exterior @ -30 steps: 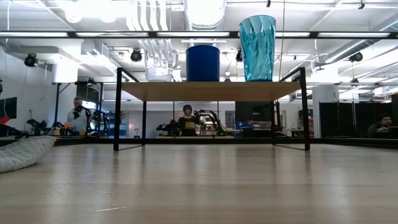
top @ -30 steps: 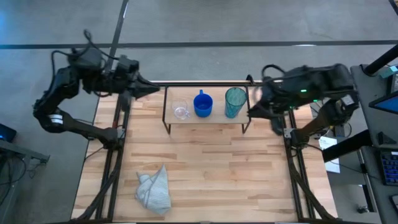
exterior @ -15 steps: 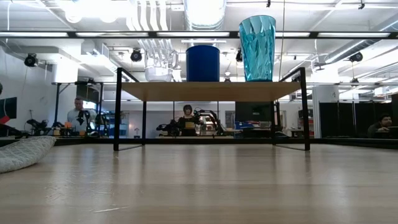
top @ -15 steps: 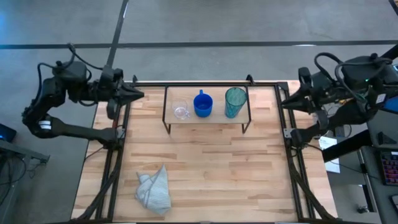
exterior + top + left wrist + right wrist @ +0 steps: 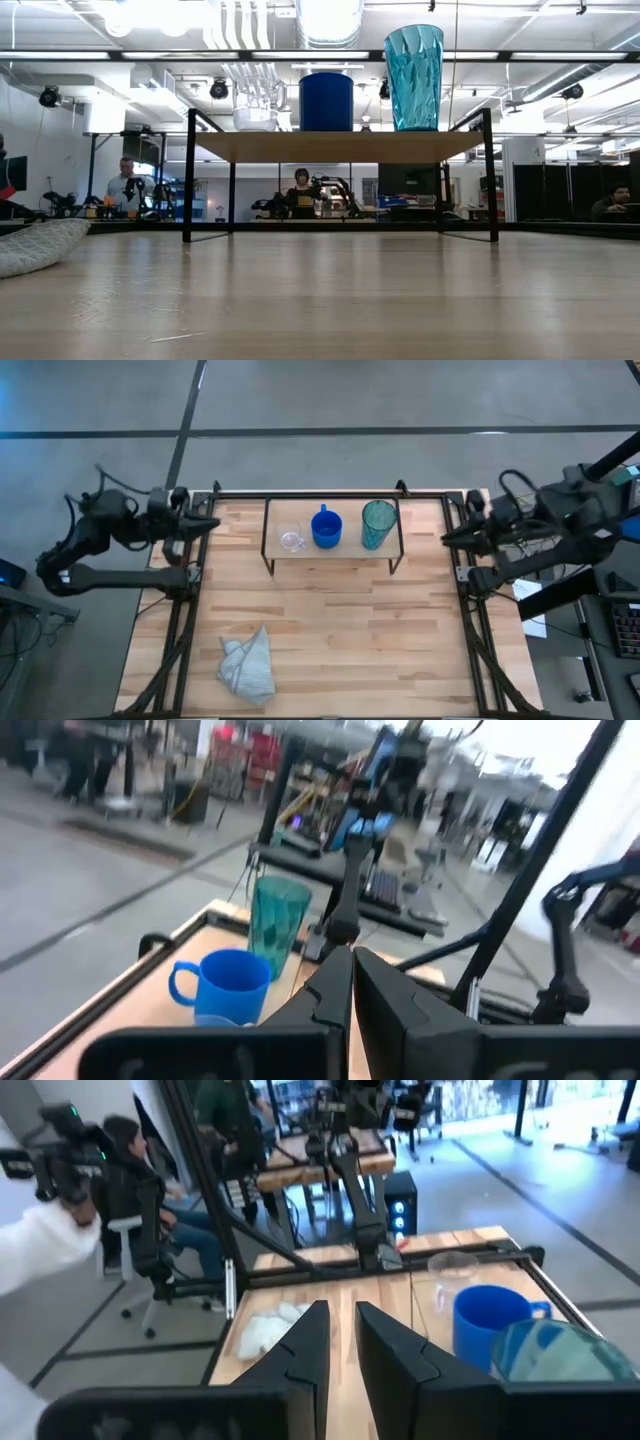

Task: Stack small to large cups/mugs on shelf
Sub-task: Return to Home Position

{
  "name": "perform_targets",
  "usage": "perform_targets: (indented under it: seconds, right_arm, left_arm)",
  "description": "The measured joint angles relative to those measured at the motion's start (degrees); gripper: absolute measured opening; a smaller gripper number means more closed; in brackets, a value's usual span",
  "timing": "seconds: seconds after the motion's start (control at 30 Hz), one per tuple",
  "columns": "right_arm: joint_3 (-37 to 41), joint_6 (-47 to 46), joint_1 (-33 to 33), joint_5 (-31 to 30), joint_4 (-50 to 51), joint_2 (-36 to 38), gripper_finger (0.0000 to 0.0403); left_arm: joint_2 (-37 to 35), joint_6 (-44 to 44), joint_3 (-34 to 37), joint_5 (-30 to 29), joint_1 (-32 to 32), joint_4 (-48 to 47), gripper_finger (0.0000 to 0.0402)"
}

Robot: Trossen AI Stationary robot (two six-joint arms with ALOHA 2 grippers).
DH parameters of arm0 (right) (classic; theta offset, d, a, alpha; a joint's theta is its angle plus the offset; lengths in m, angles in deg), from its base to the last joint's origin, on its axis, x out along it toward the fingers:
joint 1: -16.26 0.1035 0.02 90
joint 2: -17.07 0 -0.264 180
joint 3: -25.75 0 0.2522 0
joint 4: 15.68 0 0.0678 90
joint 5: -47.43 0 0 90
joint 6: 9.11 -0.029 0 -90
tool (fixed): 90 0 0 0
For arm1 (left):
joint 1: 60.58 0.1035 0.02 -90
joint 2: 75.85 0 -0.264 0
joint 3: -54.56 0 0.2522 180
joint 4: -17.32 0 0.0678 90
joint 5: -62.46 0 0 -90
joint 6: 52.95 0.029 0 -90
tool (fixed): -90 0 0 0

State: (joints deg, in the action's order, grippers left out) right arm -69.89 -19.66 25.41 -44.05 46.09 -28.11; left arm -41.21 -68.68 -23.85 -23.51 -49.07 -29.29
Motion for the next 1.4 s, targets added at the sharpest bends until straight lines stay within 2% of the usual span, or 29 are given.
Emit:
perform_targets:
  seconds: [0.33,0.6,0.73,1.03,1.27,1.4]
  right_arm:
    - [29.28,-0.45,-0.04,0.19,-27.62,11.87,0.0047]
    - [46.49,-3.19,-0.02,2.51,-42.43,23.09,0.0047]
    - [52.26,-4.12,0.0,3.43,-44.41,27.83,0.0047]
    - [62.02,-4.19,-0.04,2.95,-44.65,37.34,0.0047]
    - [69.04,-4.86,-0.04,1.12,-44.57,45.2,0.0048]
    - [71.98,-5.14,-0.04,-0.51,-46.12,44.67,0.0048]
  left_arm:
    - [-11.28,-0.22,22.6,0.26,0.0,21.75,0.0]
    - [-17.92,-0.35,33.68,1.95,0.0,29.59,0.0]
    - [-20.48,0.13,36.69,4.4,-0.02,32.41,0.0]
    - [-25.67,0.34,44.6,4.48,0.0,32.99,0.0]
    - [-29.73,-0.84,51.38,4.46,0.0,39.49,0.0]
    - [-31.61,-2.7,54.57,4.37,-0.01,40.83,0.0]
